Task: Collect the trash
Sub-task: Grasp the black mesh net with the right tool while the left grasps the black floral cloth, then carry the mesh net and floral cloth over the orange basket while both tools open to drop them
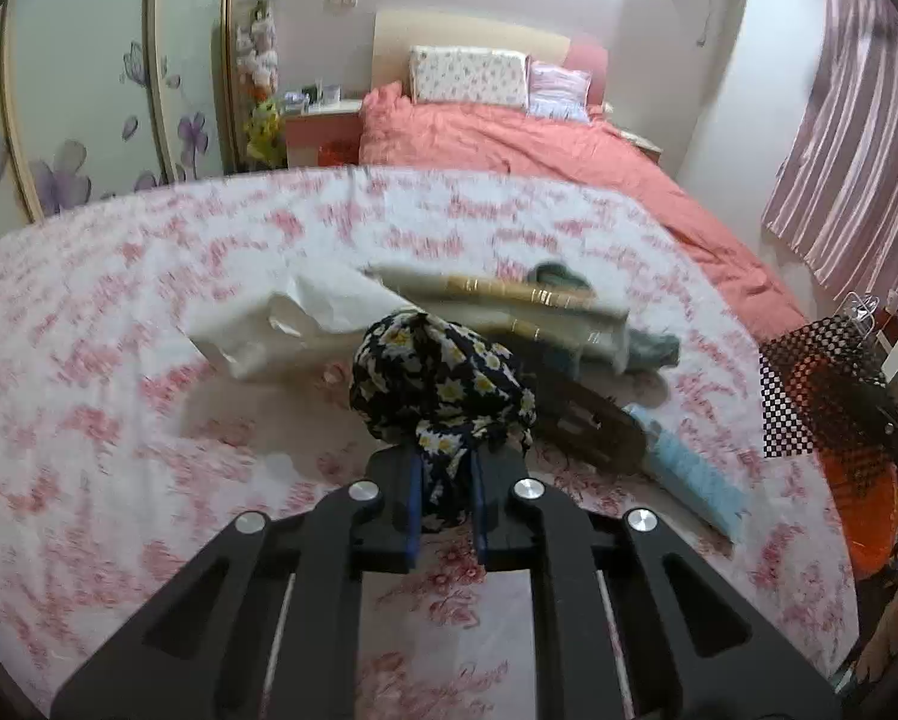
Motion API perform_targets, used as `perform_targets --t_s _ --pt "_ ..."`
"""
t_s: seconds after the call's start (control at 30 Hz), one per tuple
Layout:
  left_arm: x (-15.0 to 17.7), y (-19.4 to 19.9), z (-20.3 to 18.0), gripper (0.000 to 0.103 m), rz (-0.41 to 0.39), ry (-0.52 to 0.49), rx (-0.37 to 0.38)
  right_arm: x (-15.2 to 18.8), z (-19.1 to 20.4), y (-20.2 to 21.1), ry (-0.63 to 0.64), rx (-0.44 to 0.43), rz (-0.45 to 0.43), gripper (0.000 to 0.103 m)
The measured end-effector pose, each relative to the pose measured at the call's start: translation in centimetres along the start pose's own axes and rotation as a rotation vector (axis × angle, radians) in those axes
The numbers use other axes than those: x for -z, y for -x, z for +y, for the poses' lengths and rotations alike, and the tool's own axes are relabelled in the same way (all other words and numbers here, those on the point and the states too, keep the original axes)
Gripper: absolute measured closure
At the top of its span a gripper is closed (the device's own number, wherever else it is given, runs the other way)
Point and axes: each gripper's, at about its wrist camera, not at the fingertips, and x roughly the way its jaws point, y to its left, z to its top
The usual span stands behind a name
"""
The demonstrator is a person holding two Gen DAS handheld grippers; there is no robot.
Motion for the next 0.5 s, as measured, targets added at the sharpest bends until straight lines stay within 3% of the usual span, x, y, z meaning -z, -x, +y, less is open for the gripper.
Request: perform_targets --t_s 0.27,0.5 --pt "-1.5 5.7 0.6 0.09 -0.099 -0.004 0.001 -0.8 0.8 3.0 0.007 -0.025 -0.058 0.098" --pt "-1.7 9.4 -1.3 0.09 -0.155 -0.028 0.024 -1.2 0.7 5.6 0.008 -0.035 -0.109 0.098"
